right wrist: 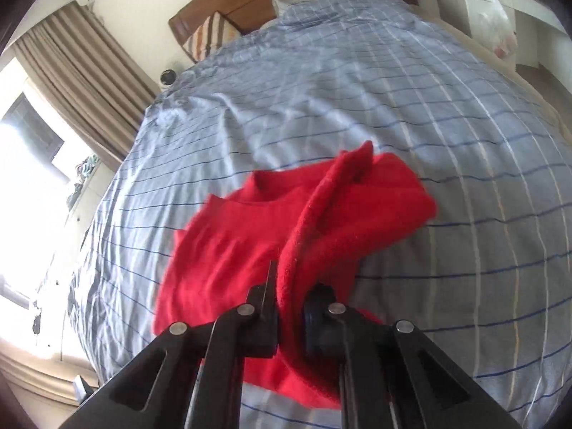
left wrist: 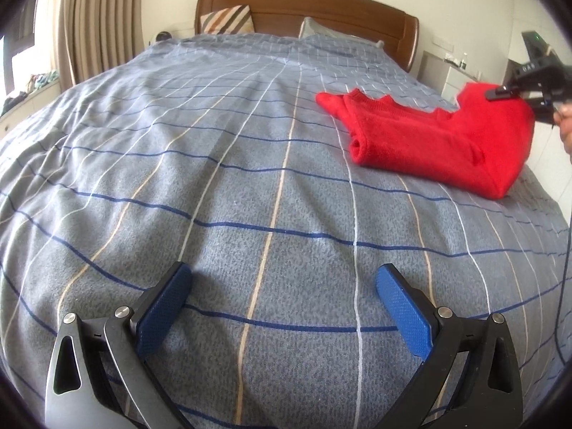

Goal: Fold small clothes
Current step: 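Fold the held side over the sweater and open the right tool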

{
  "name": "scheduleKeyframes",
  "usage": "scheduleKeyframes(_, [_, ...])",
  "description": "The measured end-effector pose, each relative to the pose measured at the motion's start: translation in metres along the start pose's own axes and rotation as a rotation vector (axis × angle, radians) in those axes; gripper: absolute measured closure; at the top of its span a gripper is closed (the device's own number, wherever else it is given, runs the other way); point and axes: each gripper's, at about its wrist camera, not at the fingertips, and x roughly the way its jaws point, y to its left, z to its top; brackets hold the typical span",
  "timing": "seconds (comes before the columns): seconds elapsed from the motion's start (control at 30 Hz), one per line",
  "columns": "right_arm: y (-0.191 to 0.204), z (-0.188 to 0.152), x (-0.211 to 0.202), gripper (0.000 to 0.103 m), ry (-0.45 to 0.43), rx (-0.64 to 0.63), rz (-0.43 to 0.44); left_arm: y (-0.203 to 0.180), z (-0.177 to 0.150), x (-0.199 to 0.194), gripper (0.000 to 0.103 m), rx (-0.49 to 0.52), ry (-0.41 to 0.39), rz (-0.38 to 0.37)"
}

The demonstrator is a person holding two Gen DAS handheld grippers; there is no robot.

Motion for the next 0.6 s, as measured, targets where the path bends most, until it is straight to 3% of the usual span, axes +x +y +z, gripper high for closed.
scheduleKeyframes(0.2, [0.099, -0.001, 0.069, 0.093, 0.096, -0.164, 0.012, 0.003, -0.001, -0.001, 0.001, 0.001, -0.003, -0.005])
scheduleKeyframes(0.4, [0.136, -0.029, 0.124, 0.092, 0.151, -0.188, -0.004, 0.002, -0.001, 0.000, 0.001, 0.003, -0.004, -0.003])
scheduleKeyframes(0.47, [0.135, -0.036, 0.130, 0.085, 0.157, -0.157, 0.054, 0.002, -0.002, 0.000, 0.001, 0.005, -0.004, -0.001])
scheduleKeyframes(0.5, [0.131, -0.036, 0.134, 0.073, 0.175, -0.104, 0.132, 0.002, -0.002, 0.000, 0.001, 0.004, -0.003, -0.002])
scheduleKeyframes(0.53, [0.122, -0.037, 0.137, 0.049, 0.199, -0.024, 0.234, 0.002, -0.002, 0.000, 0.001, 0.004, -0.003, -0.002])
scheduleKeyframes(0.6, [0.110, -0.037, 0.134, 0.029, 0.221, 0.105, 0.398, 0.002, -0.002, 0.000, 0.001, 0.004, -0.002, -0.001])
